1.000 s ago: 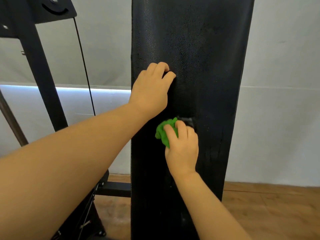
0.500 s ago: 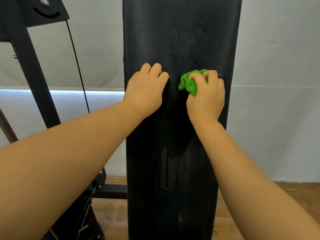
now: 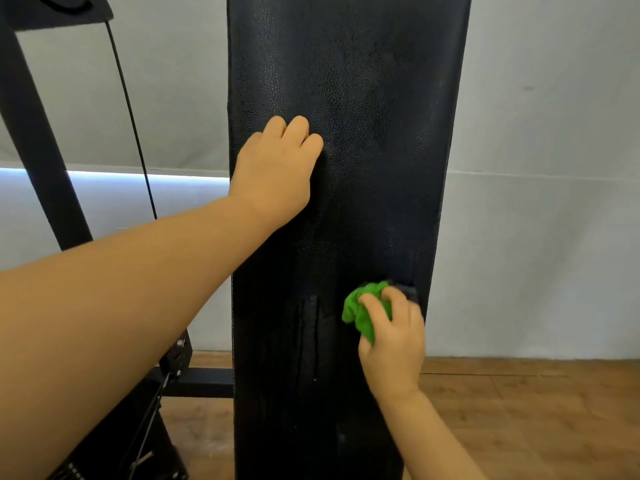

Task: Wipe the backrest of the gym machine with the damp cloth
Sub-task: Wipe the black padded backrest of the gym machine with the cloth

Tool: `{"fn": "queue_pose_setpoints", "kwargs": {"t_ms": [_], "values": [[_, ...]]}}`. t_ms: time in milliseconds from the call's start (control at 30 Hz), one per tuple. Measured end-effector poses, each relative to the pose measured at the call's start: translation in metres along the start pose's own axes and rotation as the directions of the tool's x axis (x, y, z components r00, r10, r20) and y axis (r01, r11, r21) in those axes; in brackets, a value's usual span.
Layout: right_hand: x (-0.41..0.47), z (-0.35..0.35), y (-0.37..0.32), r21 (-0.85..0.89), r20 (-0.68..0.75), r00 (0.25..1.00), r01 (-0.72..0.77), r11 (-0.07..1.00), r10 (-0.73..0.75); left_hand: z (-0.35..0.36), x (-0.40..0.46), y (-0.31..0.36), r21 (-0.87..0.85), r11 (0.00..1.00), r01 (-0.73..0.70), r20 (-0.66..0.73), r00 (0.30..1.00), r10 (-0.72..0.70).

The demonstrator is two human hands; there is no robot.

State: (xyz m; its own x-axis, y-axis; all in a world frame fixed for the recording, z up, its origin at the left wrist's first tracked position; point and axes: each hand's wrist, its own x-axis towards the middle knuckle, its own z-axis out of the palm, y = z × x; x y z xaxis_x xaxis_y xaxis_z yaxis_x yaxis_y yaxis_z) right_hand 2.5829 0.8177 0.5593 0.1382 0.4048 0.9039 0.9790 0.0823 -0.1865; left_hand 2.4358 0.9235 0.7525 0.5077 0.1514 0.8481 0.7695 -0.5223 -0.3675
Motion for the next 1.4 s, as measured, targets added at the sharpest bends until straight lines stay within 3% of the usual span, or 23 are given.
{"fn": "queue_pose_setpoints", "kwargs": {"t_ms": [167,300,467,600,700,800,967,1100,1200,1400], "values": [[0.104,-0.017,0.011,0.032,-0.212,0.956,-0.198,0.98,0.2,-0.001,0.0,0.0,-0.006,1.0,-0.001,0.017,1.0,0.001],[0.136,-0.025,0.015,0.054,-0.202,0.949,-0.234,0.971,0.24,-0.001,0.0,0.0,-0.001,1.0,0.004,0.012,1.0,-0.004],[0.07,-0.018,0.03,0.085,-0.146,0.967,-0.197,0.977,0.208,0.0,-0.001,0.002,0.021,1.0,0.009,-0.007,1.0,-0.008],[-0.037,-0.011,0.033,0.051,0.01,0.982,-0.189,0.981,0.188,0.001,-0.002,0.002,0.027,1.0,0.014,0.0,1.0,-0.014],[-0.064,-0.01,0.034,0.023,0.048,0.983,-0.178,0.984,0.177,-0.002,-0.002,0.003,0.013,1.0,0.022,0.023,0.999,-0.022],[-0.047,-0.014,0.033,0.055,0.058,0.982,-0.185,0.981,0.182,-0.007,0.0,0.005,-0.005,0.999,0.039,0.054,0.998,-0.039],[0.054,-0.018,0.02,0.12,-0.129,0.965,-0.212,0.97,0.227,-0.009,0.0,0.005,-0.011,0.999,0.052,0.072,0.996,-0.051],[0.095,-0.012,-0.004,0.11,-0.178,0.942,-0.267,0.957,0.283,-0.004,-0.001,0.004,-0.013,1.0,0.024,0.059,0.998,-0.023],[0.054,-0.001,-0.009,0.071,-0.152,0.966,-0.201,0.977,0.21,-0.003,-0.003,0.001,-0.009,1.0,0.016,0.042,0.999,-0.016],[-0.076,0.016,-0.016,0.043,0.092,0.991,-0.099,0.994,0.095,-0.005,-0.005,0.0,-0.009,1.0,-0.003,0.055,0.998,0.003]]}}
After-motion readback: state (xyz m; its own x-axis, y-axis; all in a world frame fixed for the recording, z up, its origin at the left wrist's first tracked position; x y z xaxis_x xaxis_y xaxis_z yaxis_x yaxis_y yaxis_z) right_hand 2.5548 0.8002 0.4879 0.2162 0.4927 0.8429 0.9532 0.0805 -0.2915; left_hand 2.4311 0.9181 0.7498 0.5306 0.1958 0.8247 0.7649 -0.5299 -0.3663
